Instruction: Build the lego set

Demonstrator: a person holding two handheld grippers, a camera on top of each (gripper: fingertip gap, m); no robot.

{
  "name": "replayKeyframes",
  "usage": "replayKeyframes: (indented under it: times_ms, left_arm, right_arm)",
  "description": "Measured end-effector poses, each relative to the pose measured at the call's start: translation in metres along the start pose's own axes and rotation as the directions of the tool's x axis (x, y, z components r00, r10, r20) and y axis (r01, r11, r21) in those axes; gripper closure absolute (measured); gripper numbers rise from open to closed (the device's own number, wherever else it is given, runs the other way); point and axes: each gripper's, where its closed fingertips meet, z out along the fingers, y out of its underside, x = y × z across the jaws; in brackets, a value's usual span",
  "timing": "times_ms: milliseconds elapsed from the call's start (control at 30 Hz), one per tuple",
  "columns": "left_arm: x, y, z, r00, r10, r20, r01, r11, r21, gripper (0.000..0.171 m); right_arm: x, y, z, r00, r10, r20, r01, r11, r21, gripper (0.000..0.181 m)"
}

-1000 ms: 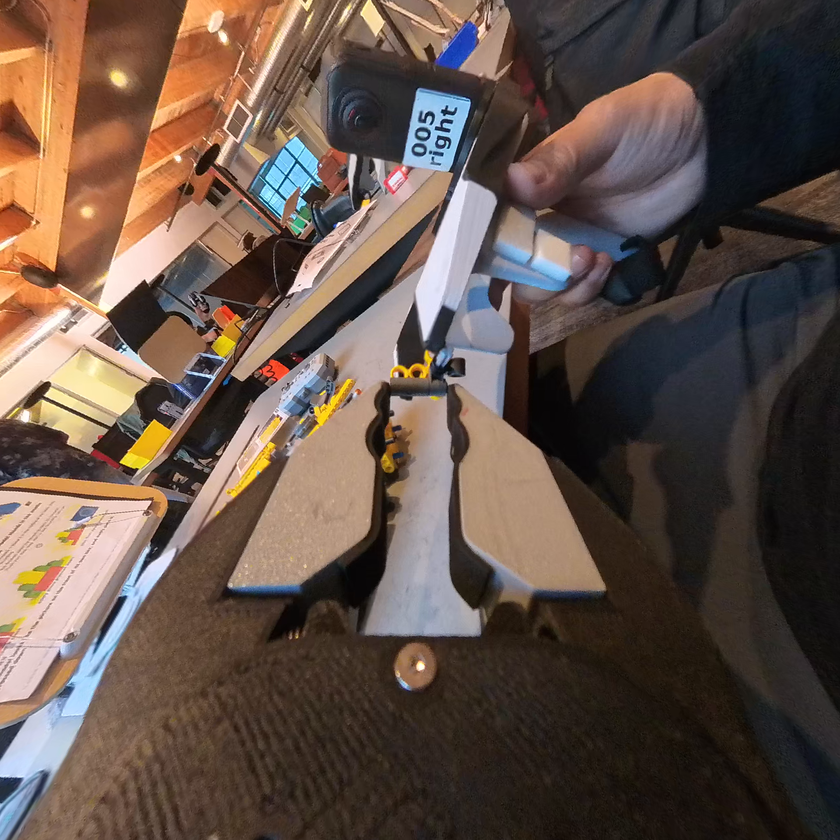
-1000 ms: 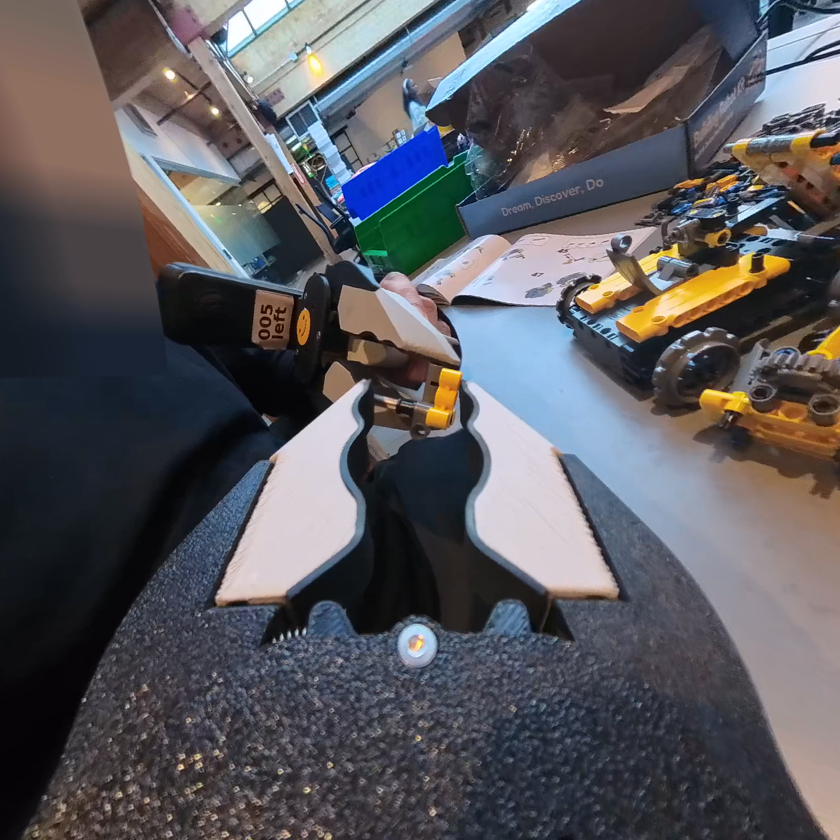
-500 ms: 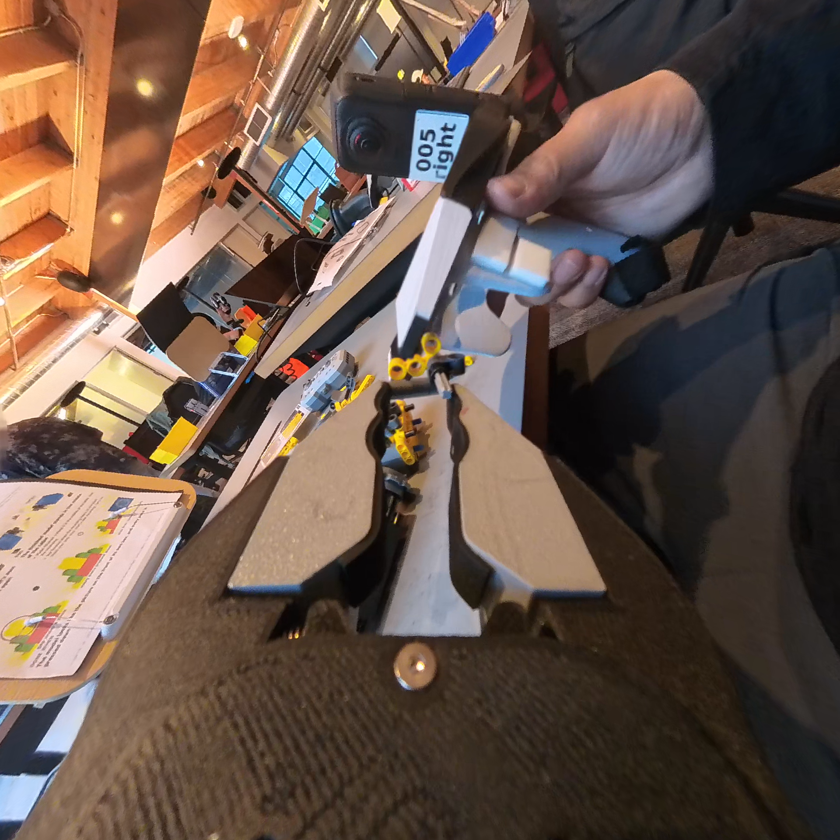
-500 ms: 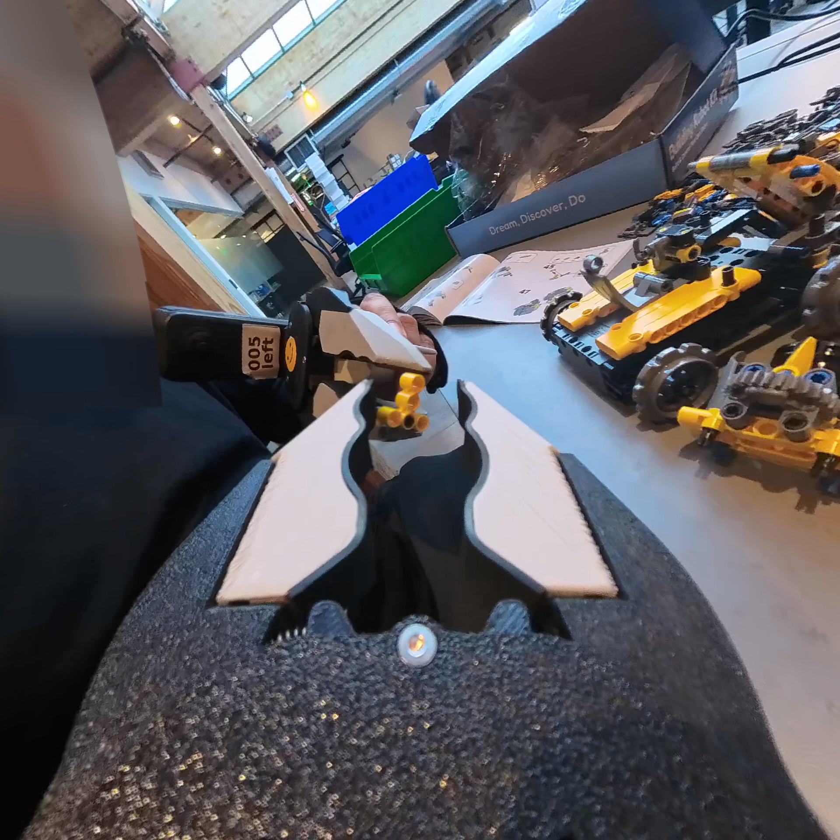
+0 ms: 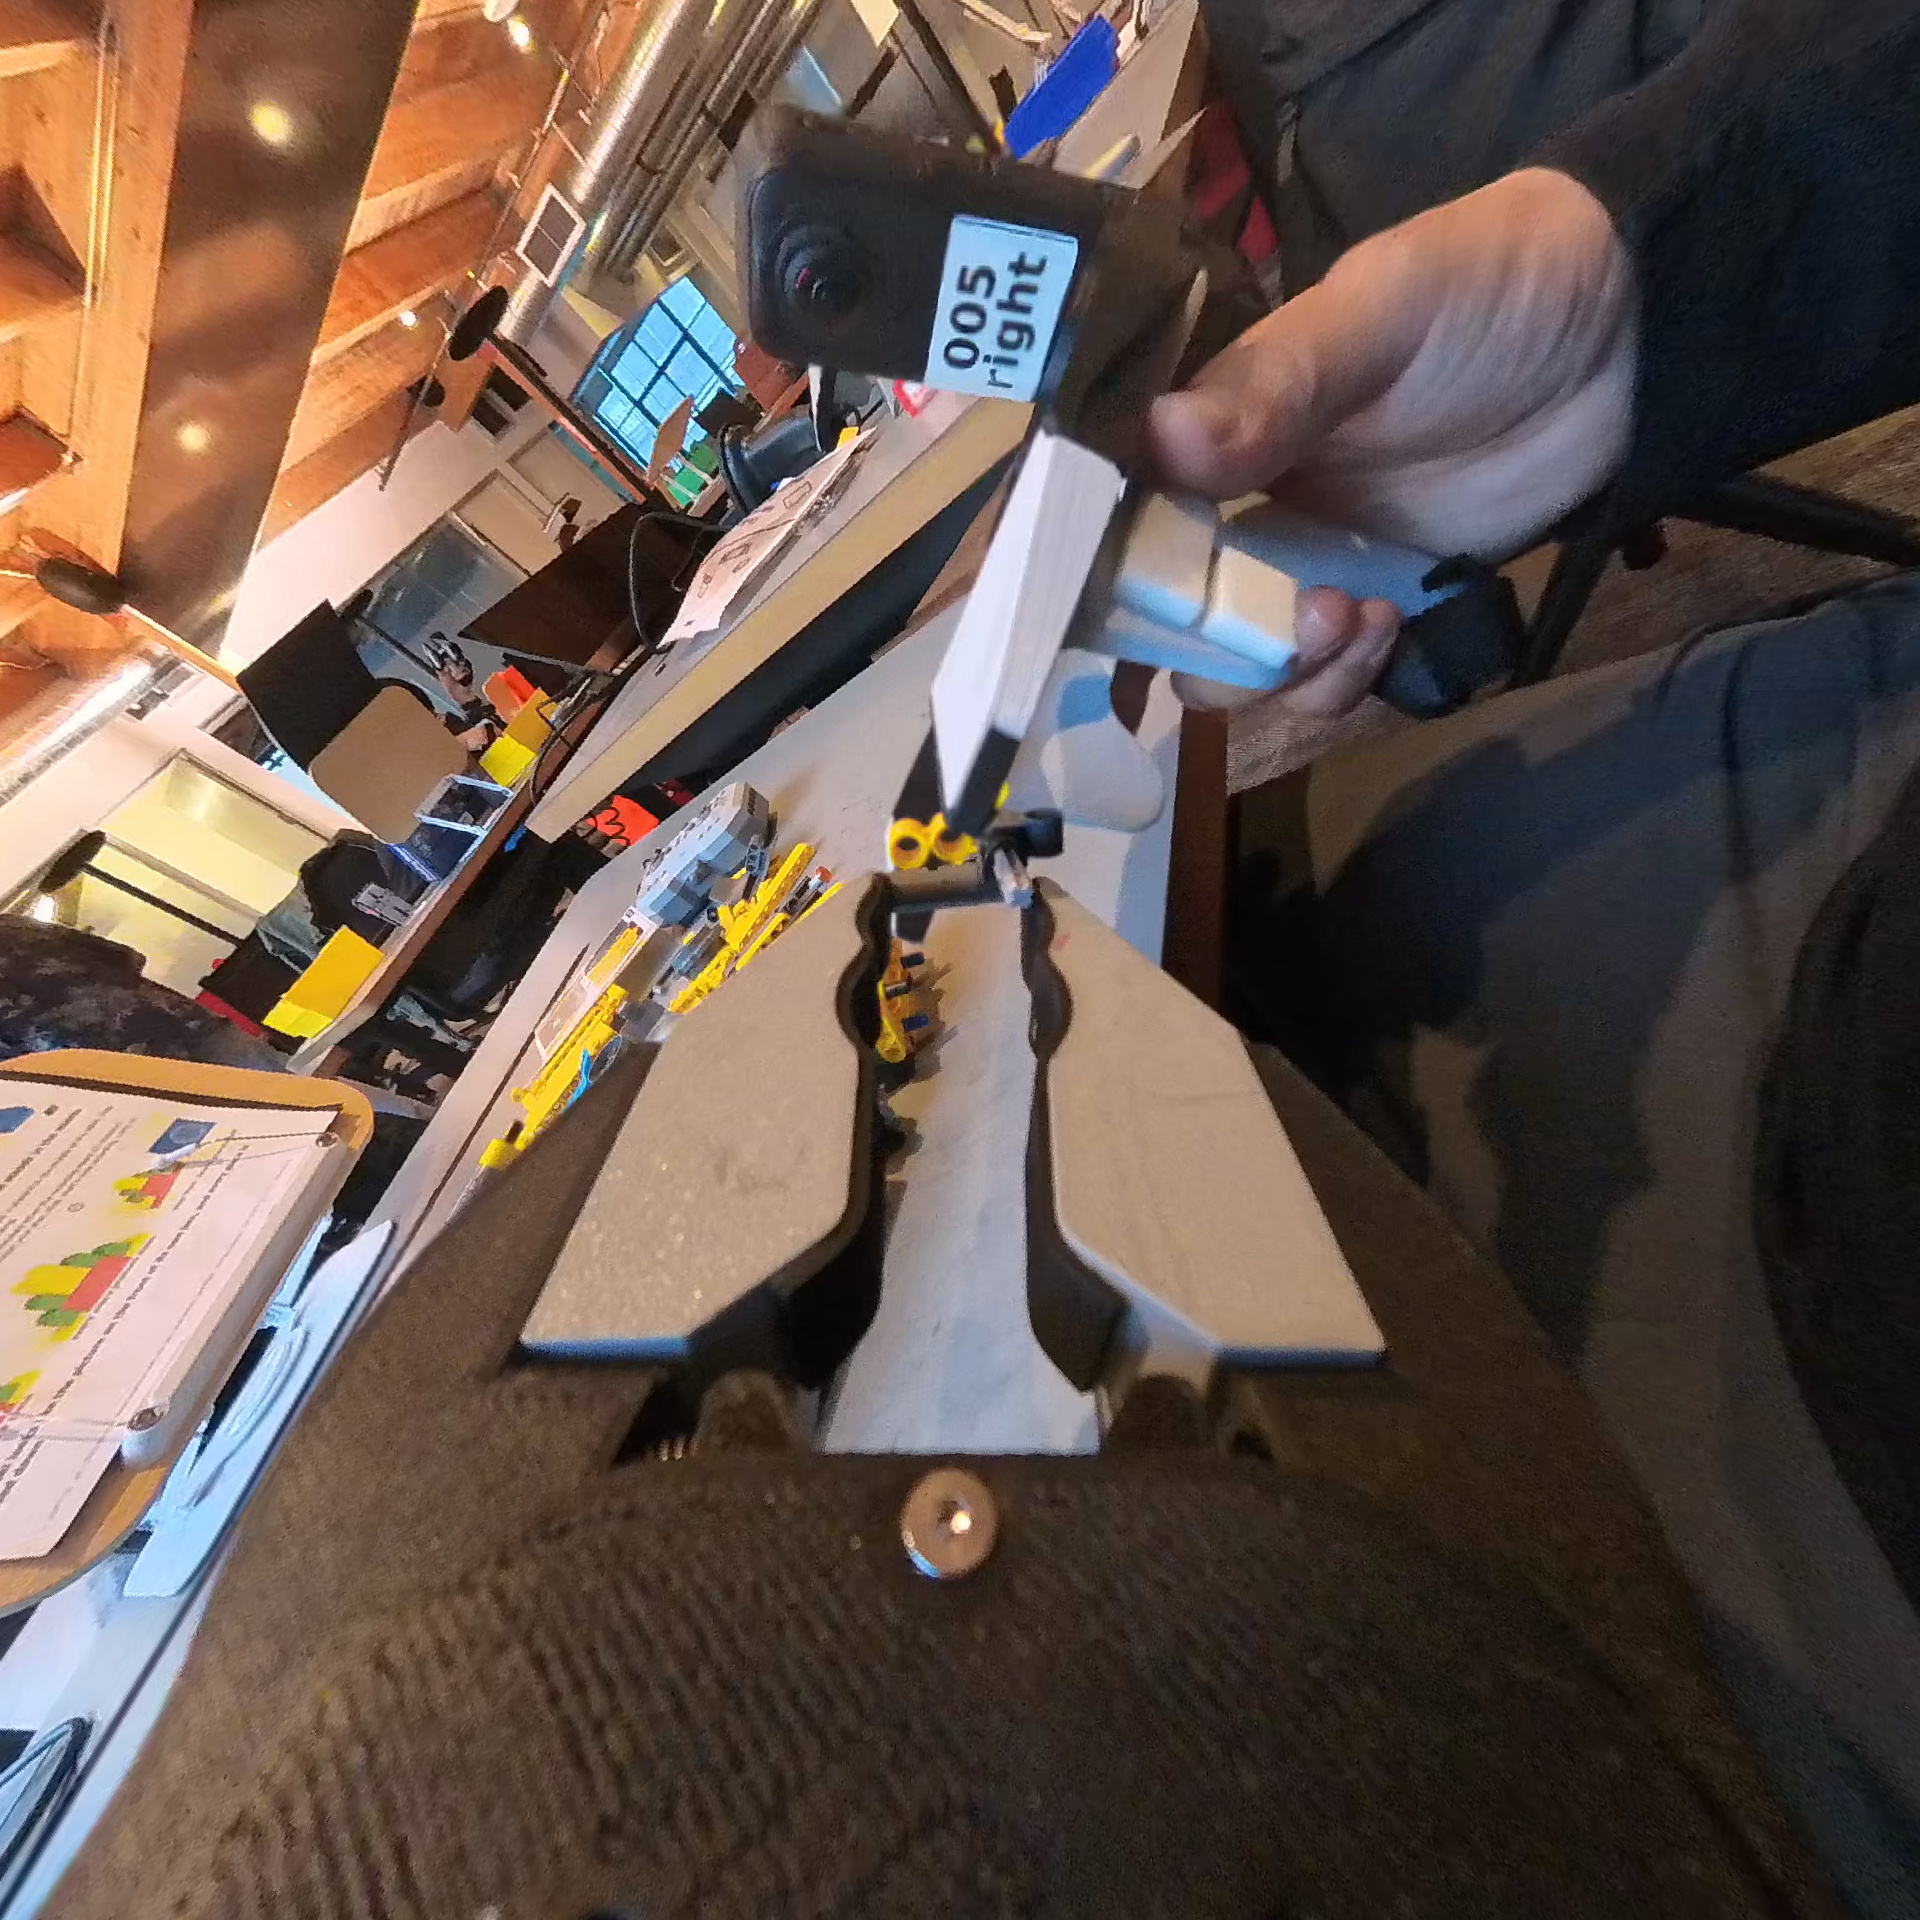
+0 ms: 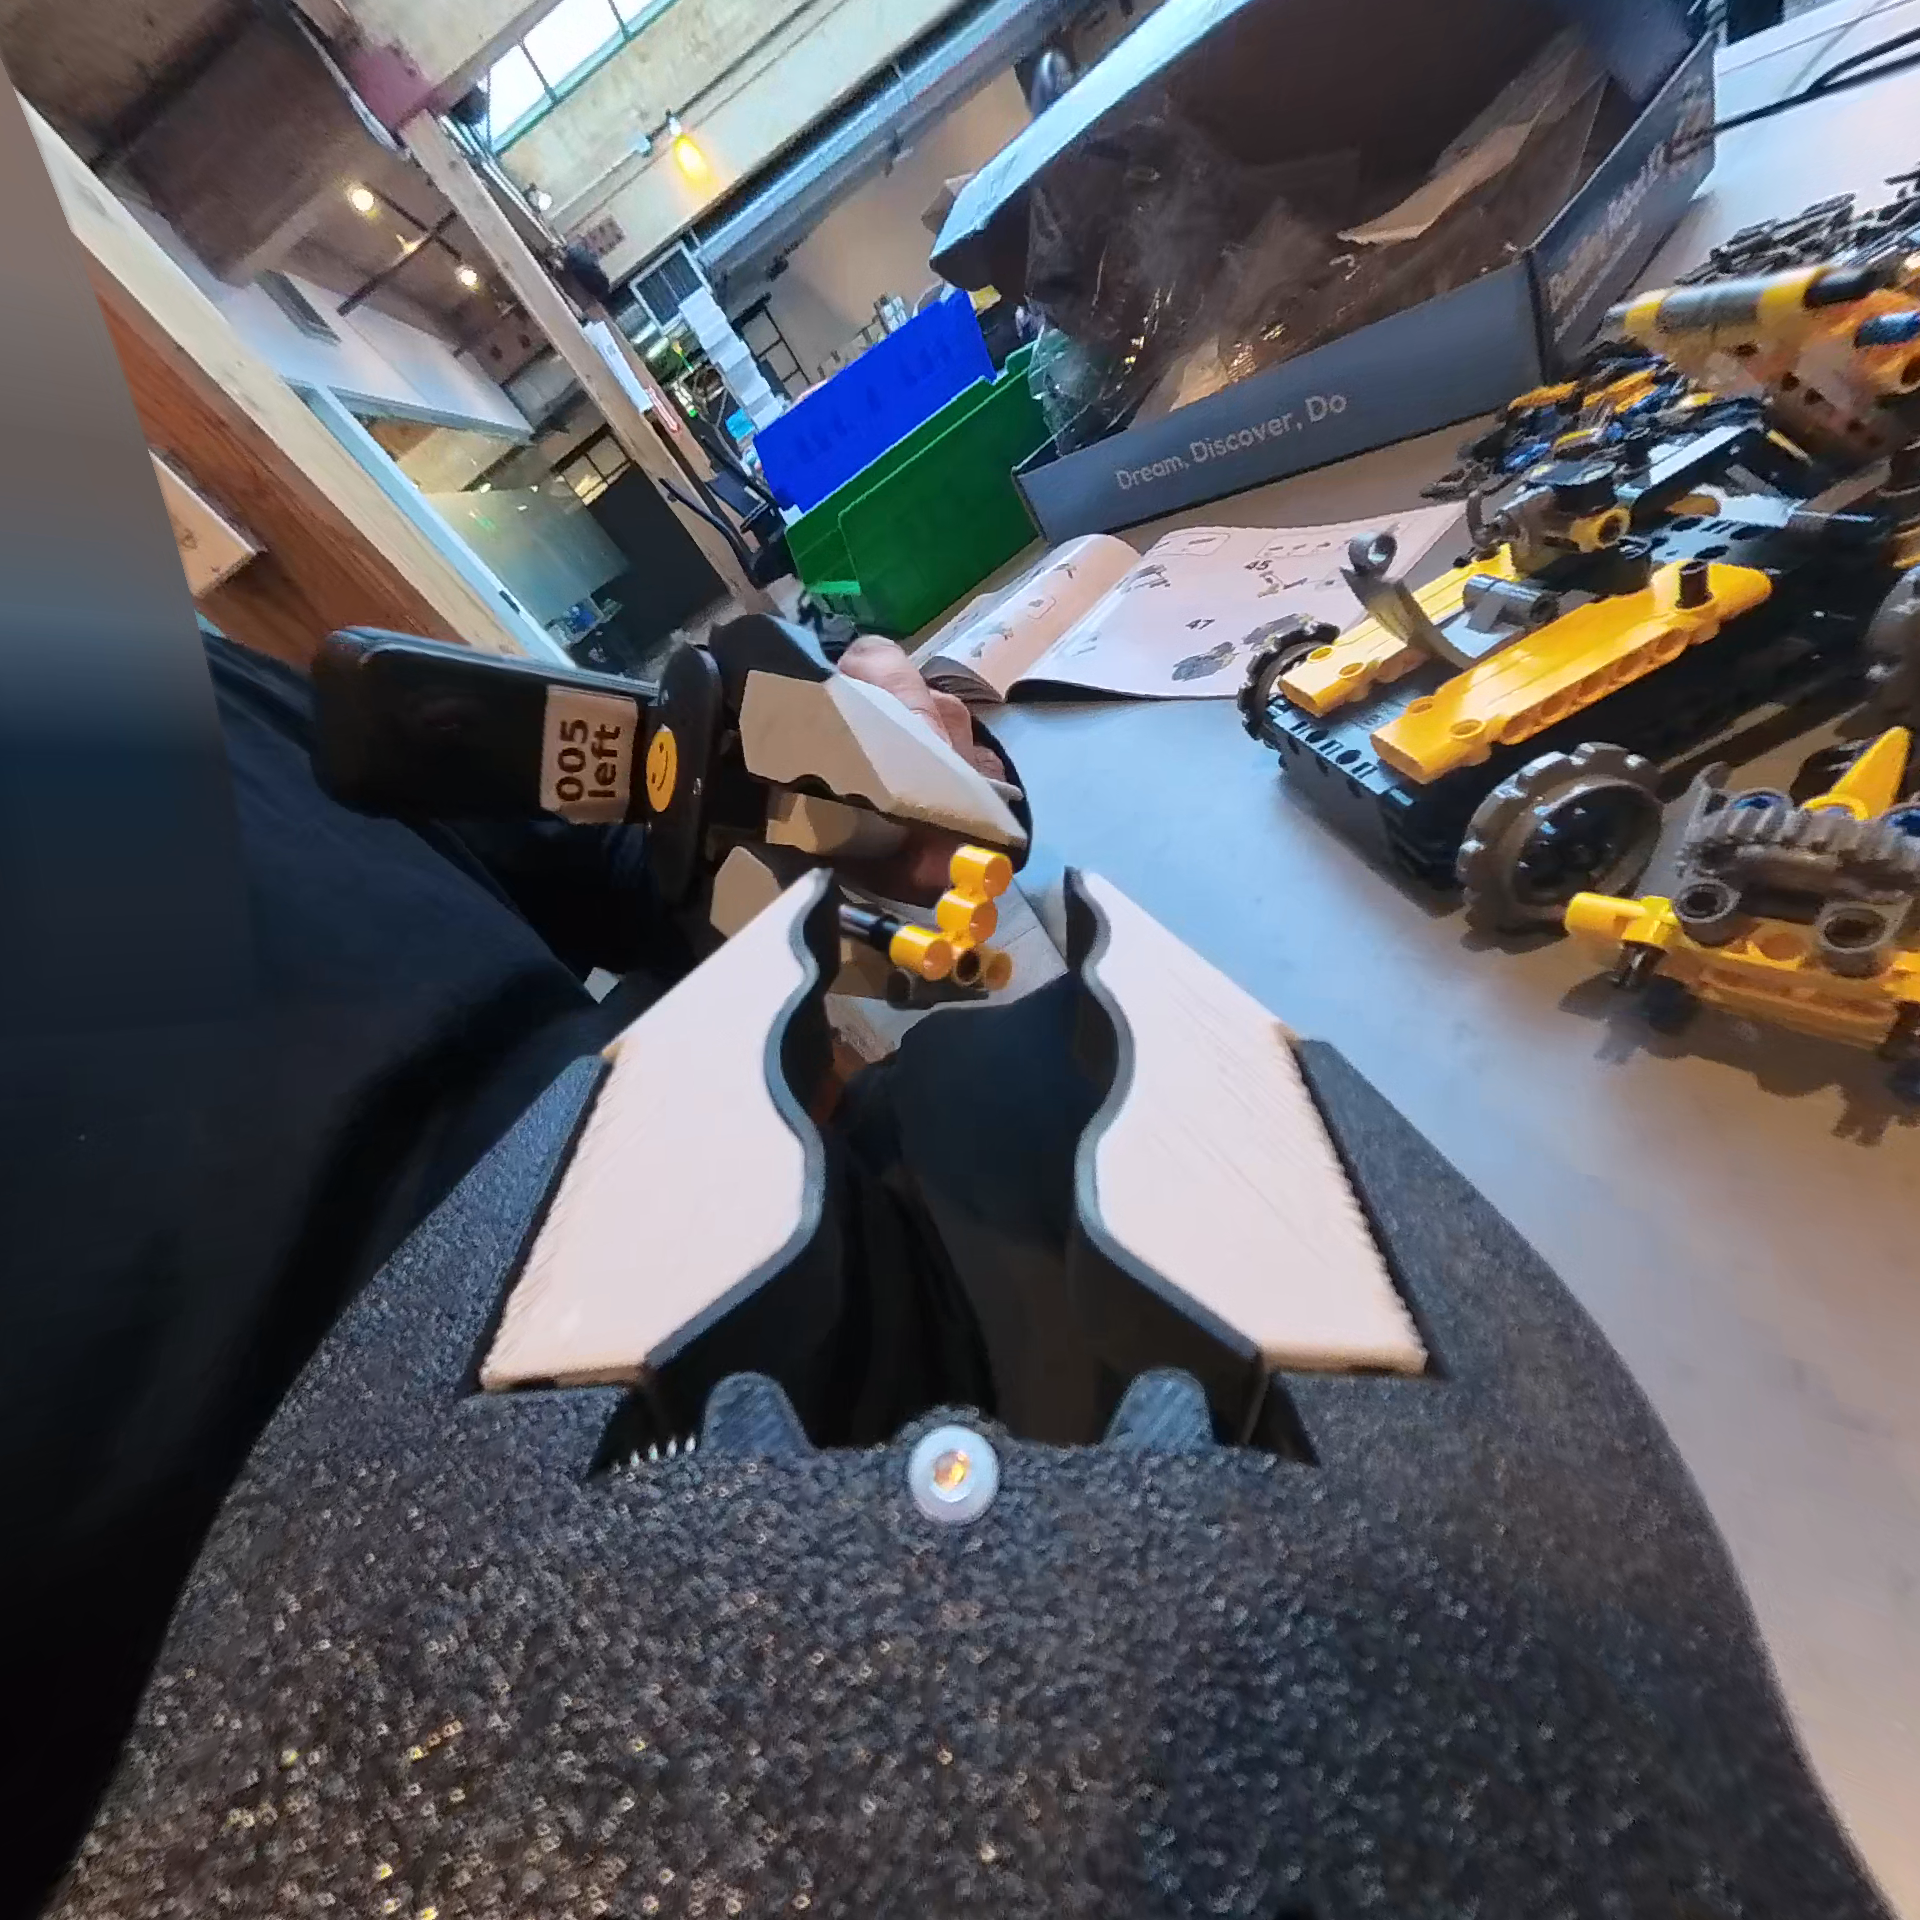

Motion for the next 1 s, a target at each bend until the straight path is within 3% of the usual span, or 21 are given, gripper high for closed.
replayKeyframes:
  times_ms: [167, 433, 567, 667, 733, 867, 1000]
  left_arm:
    - [0.001, 0.003, 0.001, 1.0, 0.008, -0.001, -0.008, 1.0, -0.013, 0.148]
    - [0.005, 0.016, 0.006, 0.998, -0.053, -0.032, 0.05, 0.995, -0.085, 0.147]
    - [0.004, 0.022, 0.006, 0.993, -0.108, -0.045, 0.102, 0.988, -0.118, 0.144]
    - [0.003, 0.024, 0.006, 0.99, -0.134, -0.049, 0.126, 0.983, -0.133, 0.144]
    - [0.005, 0.026, 0.007, 0.988, -0.144, -0.057, 0.134, 0.98, -0.147, 0.143]
    - [0.008, 0.03, 0.009, 0.986, -0.154, -0.069, 0.14, 0.975, -0.174, 0.142]
    - [0.009, 0.034, 0.009, 0.98, -0.181, -0.077, 0.163, 0.967, -0.194, 0.139]
  right_arm:
    - [-0.001, 0.006, -0.001, 1.0, -0.006, 0.012, 0.006, 1.0, -0.03, 0.16]
    - [0.011, 0.009, -0.004, 0.998, 0.012, -0.063, -0.017, 0.997, -0.07, 0.162]
    - [0.019, -0.009, -0.024, 0.994, 0.002, -0.108, -0.007, 0.999, -0.04, 0.162]
    - [0.061, -0.035, -0.066, 0.941, -0.088, -0.328, 0.072, 0.996, -0.058, 0.162]
    - [0.105, -0.048, -0.101, 0.868, -0.067, -0.491, 0.028, 0.996, -0.085, 0.162]
    - [0.162, -0.048, -0.122, 0.815, -0.032, -0.579, -0.084, 0.981, -0.173, 0.162]
    - [0.196, -0.013, -0.12, 0.79, -0.041, -0.612, -0.223, 0.91, -0.349, 0.16]
